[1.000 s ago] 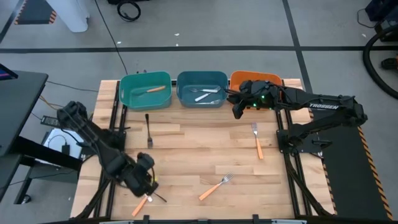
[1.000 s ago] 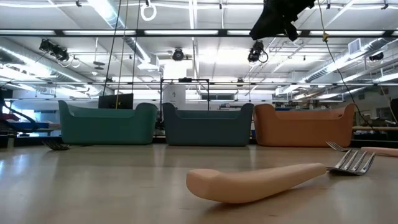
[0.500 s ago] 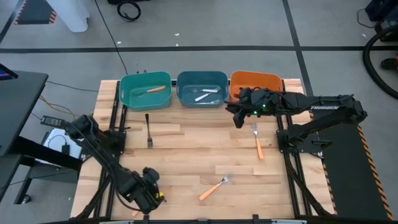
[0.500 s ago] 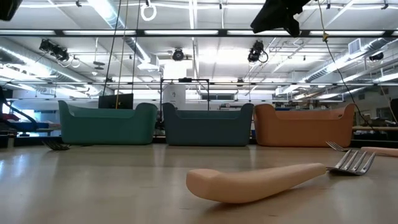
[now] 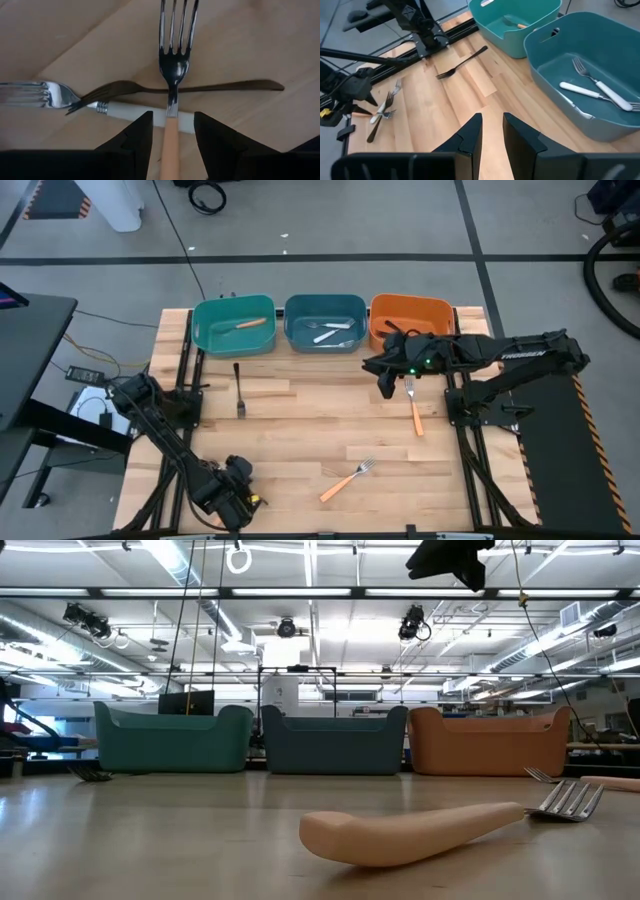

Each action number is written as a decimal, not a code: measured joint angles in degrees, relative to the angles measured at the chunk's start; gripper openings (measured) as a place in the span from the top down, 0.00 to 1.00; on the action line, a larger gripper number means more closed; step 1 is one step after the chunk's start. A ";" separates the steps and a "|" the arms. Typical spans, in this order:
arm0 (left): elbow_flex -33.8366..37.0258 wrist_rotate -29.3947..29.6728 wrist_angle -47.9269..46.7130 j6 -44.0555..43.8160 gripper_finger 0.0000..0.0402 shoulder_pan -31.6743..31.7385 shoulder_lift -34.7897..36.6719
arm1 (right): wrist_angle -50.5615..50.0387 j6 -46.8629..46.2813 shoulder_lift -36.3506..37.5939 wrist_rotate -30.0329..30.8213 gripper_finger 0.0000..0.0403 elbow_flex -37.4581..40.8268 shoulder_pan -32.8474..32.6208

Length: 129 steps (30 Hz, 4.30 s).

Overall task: Sort silverware by color (type)
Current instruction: Put the orange fork into the green bin, then put the black fork into the orange bin

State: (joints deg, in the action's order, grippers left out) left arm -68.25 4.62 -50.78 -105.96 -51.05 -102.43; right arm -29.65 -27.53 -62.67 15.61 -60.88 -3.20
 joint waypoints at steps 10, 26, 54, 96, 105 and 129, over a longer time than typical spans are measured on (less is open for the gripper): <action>0.02 -0.02 0.10 0.32 0.62 -0.24 -1.55 | 0.00 -0.33 0.00 1.40 0.79 0.00 -1.99; -0.17 -1.64 2.19 0.19 0.69 0.34 -7.78 | 0.01 -1.46 0.00 1.36 0.79 0.00 -2.12; 0.00 15.73 -13.31 14.08 0.91 11.28 20.05 | 0.00 -1.23 0.00 1.29 0.79 0.00 -0.55; -0.11 17.53 1.63 115.66 0.85 96.92 12.12 | 0.00 29.37 0.00 1.25 0.79 0.00 19.88; -0.11 17.56 1.31 115.71 0.76 96.96 10.95 | 0.94 26.63 0.00 1.29 0.79 0.00 19.86; -0.20 -1.55 -11.61 94.32 0.74 64.36 22.69 | -3.31 25.15 0.00 -1.25 0.79 0.00 19.60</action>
State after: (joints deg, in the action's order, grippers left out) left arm -68.45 3.07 -62.39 -11.64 13.31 -79.75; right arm -32.96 -2.38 -62.67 14.37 -60.88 16.40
